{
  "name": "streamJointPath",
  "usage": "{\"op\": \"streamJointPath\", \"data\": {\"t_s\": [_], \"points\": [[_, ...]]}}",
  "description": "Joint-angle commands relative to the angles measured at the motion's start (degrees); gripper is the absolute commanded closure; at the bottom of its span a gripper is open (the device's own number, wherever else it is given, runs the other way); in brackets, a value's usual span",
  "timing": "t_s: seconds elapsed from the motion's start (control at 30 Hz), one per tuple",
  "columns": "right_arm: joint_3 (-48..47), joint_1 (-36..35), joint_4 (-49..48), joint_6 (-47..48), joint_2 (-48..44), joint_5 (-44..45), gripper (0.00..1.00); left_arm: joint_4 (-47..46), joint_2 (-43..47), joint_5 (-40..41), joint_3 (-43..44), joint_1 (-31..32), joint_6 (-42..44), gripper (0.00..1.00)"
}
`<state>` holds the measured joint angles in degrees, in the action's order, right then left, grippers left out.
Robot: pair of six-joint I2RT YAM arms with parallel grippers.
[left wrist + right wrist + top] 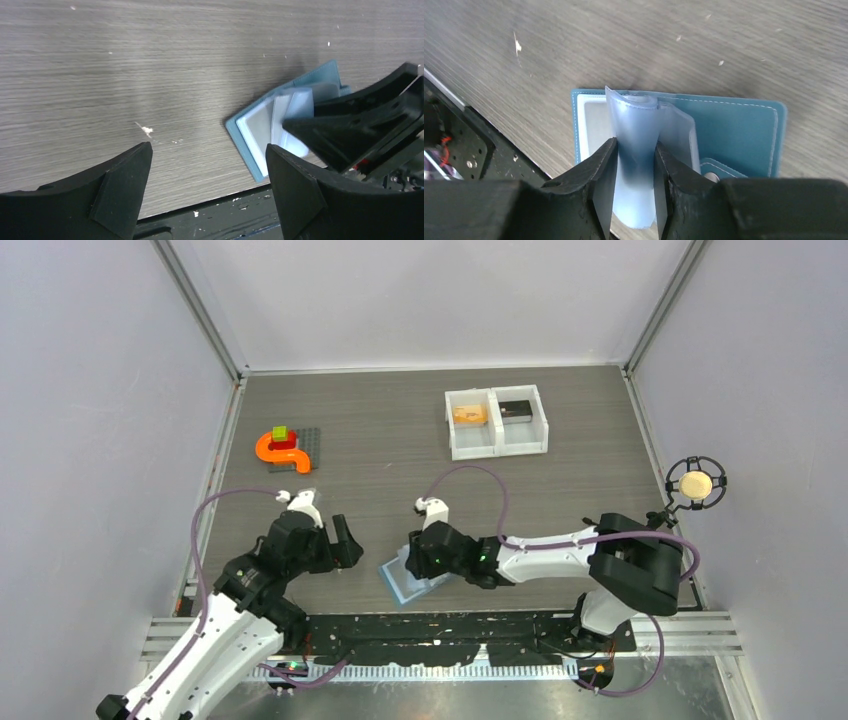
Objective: Take the credit cards out of the card holder
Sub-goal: Remove the credit card from the card holder.
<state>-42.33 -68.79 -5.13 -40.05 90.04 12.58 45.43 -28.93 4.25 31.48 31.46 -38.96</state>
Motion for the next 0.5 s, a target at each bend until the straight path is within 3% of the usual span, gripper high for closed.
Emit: {"op": "streamJointPath", "data": {"t_s": [0.0,0.47], "points": [[6.2,4.6,-16.3,-5.9,-3.4,-8.4,0.64,-7.6,-1.5,-6.7,-3.4,-0.3,-3.3,0.15],[16.2,12.2,-36.7,-15.6,-2.8,-22.0,0.78,-23.9,-5.2,-15.6,-14.8,-0.3,-8.6,0.28]]}}
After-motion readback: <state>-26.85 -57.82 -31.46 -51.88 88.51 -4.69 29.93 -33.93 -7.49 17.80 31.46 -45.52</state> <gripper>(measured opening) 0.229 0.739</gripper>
